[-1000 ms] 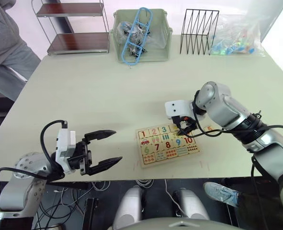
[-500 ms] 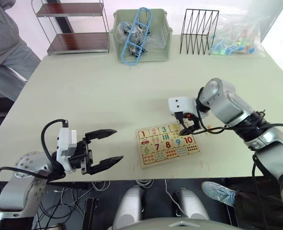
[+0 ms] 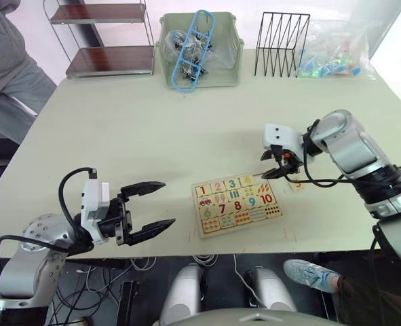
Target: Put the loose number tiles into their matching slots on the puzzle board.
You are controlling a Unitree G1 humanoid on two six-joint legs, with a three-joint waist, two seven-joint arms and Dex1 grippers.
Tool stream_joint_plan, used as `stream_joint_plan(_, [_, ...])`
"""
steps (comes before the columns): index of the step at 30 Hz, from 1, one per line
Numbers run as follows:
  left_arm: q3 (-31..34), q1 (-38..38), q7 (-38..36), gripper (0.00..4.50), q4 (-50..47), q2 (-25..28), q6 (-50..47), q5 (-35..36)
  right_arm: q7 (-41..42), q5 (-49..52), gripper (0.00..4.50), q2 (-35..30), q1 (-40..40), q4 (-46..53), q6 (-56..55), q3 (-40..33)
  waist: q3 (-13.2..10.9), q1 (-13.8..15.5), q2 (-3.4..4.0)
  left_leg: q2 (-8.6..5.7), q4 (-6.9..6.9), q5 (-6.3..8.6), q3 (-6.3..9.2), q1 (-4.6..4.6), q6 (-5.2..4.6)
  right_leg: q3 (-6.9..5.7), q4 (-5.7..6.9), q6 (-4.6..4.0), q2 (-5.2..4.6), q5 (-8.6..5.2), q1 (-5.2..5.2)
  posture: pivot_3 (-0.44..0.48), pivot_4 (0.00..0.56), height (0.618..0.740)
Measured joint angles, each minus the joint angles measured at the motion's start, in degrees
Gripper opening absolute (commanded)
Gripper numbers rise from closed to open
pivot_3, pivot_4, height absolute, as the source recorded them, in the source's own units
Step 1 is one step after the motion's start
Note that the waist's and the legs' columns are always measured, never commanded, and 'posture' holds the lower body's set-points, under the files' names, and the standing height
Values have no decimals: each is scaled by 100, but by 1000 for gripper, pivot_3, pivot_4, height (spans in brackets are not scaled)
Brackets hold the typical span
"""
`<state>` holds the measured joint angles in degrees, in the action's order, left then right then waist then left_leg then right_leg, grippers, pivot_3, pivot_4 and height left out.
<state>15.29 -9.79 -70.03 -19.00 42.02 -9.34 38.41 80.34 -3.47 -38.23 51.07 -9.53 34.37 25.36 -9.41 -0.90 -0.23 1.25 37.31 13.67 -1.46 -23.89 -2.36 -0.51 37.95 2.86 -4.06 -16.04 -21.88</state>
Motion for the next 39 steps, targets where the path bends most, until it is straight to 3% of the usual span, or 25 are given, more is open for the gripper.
stream_joint_plan(1, [1, 3, -11, 4500, -1, 6, -10, 2, -73, 71, 1255, 1, -152, 81, -40, -81, 0, 1, 0, 0, 0, 0, -1, 0, 0, 1, 0, 0, -1, 0, 0, 0, 150, 740])
stream_joint_plan(2, [1, 14, -14, 4500, 0, 10, -17, 2, -111, 87, 505, 0, -247, 107, -92, -96, 0, 2, 0, 0, 0, 0, 0, 0, 0, 1, 0, 0, -1, 0, 0, 0, 150, 740])
stream_joint_plan(4, [1, 20, -17, 4500, 0, 14, -23, 2, -160, 125, 42, 2, -317, 125, -123, -97, 0, 2, 0, 0, 0, 0, 0, 0, 0, 1, 0, 0, -2, 0, 0, 0, 150, 740])
stream_joint_plan(21, [10, -40, -27, 4500, -1, 30, -24, 1, -536, 941, 42, 656, -912, -244, -1173, -598, 0, 8, 0, -1, 1, 0, 0, 0, 0, -1, 1, 1, 1, 0, 2, 0, 150, 740])
stream_joint_plan(39, [9, -43, -28, 4500, -1, 30, -11, -4, -736, 722, 42, 706, -1141, -620, -1808, -569, 0, 10, -1, 1, 8, -1, -4, 7, -1, -14, 7, 3, 38, 1, 7, 0, 150, 740])
